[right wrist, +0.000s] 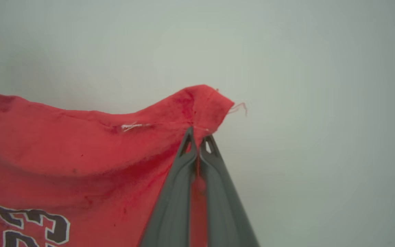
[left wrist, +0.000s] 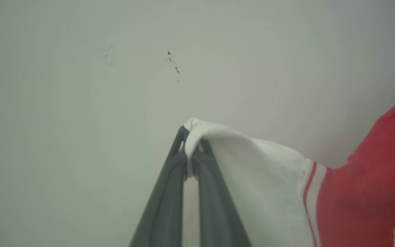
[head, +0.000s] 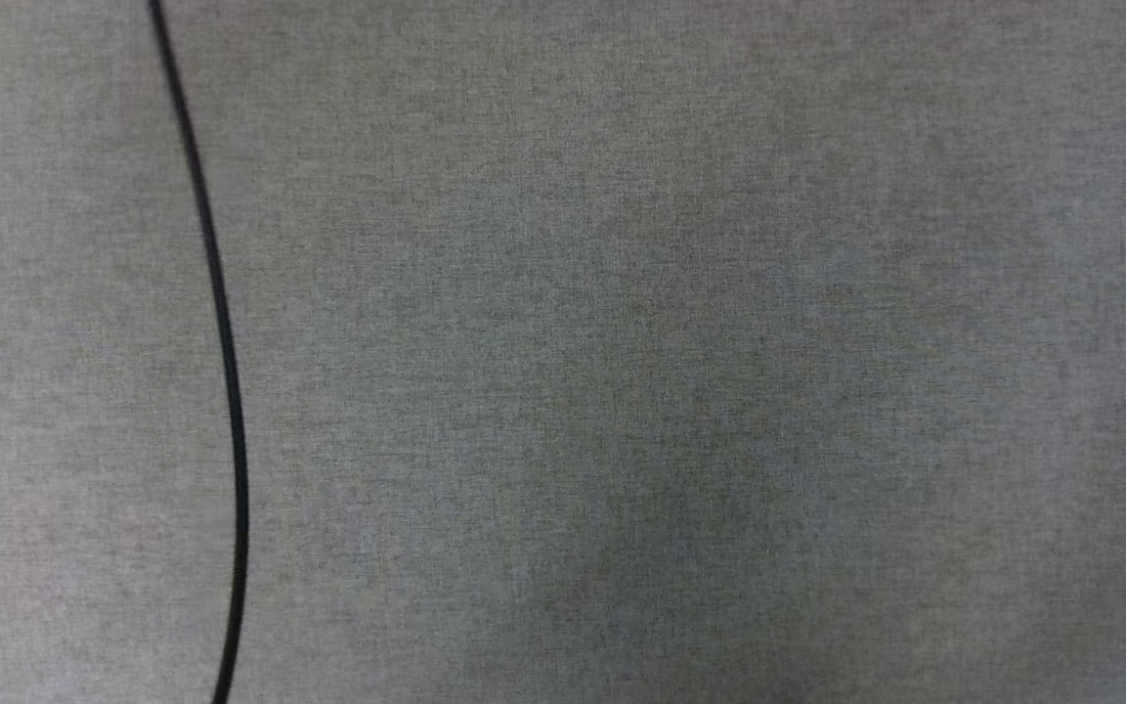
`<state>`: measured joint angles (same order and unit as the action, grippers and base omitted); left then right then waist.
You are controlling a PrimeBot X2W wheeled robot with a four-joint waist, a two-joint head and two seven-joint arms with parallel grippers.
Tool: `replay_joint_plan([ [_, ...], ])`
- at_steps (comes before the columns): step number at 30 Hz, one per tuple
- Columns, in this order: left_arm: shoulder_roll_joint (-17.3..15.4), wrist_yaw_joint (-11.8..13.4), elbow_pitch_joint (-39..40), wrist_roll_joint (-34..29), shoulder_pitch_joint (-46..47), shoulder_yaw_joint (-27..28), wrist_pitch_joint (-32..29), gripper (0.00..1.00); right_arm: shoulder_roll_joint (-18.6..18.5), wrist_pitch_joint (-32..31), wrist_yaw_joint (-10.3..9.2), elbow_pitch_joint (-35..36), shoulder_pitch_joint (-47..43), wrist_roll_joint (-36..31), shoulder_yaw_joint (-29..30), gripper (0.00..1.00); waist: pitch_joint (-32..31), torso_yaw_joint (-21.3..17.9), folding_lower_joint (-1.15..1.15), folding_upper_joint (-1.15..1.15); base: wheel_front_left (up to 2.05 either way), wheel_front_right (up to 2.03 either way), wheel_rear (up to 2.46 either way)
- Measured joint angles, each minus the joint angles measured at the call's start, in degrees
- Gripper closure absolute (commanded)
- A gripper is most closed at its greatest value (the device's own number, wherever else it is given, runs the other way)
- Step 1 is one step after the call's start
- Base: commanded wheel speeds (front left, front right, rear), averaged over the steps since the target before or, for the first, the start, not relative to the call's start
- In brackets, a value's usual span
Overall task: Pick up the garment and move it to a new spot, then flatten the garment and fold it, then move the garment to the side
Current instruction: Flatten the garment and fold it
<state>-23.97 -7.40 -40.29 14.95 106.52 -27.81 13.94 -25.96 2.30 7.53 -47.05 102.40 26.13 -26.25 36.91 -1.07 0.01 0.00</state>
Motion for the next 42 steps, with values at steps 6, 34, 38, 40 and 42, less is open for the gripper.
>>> replay_joint_plan([
  [6, 0.07, 0.00, -0.38, 2.00, -7.33, -0.54, 0.92, 1.00, 0.49, 3.36, 0.00, -2.56, -5.58, 4.06, -4.05, 1.00, -0.48, 0.22, 0.00, 0.00, 0.00, 0.00, 0.00],
  [34, -7.93, 15.44, 37.89, 9.42, -79.94, 1.01, -0.57, 1.00, -9.62, 9.18, 0.00, 14.59, -53.34, 22.35, -19.09, 1.00, -20.92, 1.58, -0.02, 0.00, 0.00, 0.00, 0.00],
  [38, -8.01, 17.08, 39.29, 11.17, -88.50, 0.21, -0.57, 1.00, -10.61, 8.69, 0.00, 16.26, -60.78, 24.07, -18.86, 1.00, -24.35, 1.68, -0.02, 0.00, 0.00, 0.00, 0.00],
  [40, -7.98, 17.58, 39.38, 11.78, -92.05, -0.46, -0.63, 1.00, -11.15, 8.68, 0.00, 16.86, -64.30, 24.92, -18.16, 1.00, -25.96, 1.77, -0.02, 0.00, 0.00, 0.00, 0.00],
  [42, -7.77, 17.94, 39.49, 12.56, -94.85, -1.25, -0.66, 1.00, -11.65, 8.75, 0.00, 17.30, -67.44, 25.39, -17.24, 1.00, -27.50, 1.86, -0.03, 0.00, 0.00, 0.00, 0.00],
])
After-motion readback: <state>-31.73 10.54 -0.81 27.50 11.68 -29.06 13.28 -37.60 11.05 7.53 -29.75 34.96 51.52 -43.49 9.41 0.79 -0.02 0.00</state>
